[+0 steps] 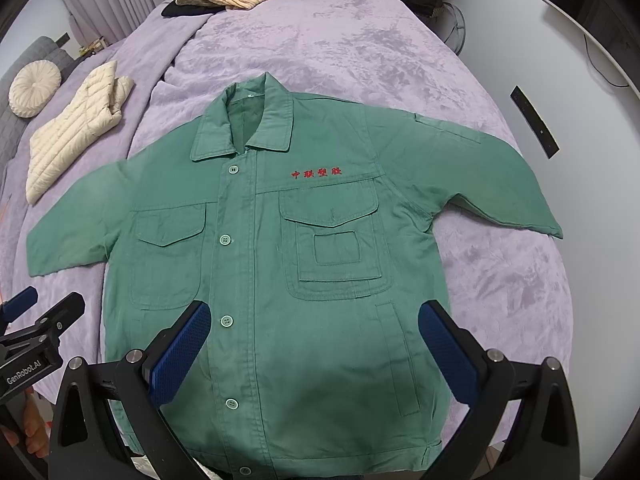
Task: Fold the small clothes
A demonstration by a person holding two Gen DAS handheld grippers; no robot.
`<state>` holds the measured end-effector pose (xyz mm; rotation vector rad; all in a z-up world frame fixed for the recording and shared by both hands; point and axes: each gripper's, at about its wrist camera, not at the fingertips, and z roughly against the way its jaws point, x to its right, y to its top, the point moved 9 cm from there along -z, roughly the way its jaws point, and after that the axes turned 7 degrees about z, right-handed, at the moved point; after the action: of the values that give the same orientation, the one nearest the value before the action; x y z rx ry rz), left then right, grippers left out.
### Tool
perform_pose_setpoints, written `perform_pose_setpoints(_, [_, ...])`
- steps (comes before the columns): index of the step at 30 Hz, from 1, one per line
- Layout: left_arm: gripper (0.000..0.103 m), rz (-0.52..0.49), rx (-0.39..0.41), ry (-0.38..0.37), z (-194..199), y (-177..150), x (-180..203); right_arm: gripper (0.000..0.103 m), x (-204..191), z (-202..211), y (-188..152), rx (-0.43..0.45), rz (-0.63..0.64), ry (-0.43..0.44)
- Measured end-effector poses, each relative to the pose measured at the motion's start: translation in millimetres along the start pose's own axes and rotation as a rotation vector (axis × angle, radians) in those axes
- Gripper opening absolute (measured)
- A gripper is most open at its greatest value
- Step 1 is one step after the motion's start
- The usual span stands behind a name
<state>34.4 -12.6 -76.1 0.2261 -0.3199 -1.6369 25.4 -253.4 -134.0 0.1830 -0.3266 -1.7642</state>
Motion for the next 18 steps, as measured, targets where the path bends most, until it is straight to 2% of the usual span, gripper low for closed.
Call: perform_pose_setpoints(18, [0.103,0.000,0.002,0.006,1.0,-1.7,-3.3,0.103,0.1,-0.6,-2.0,0.000,0.000,-0.001])
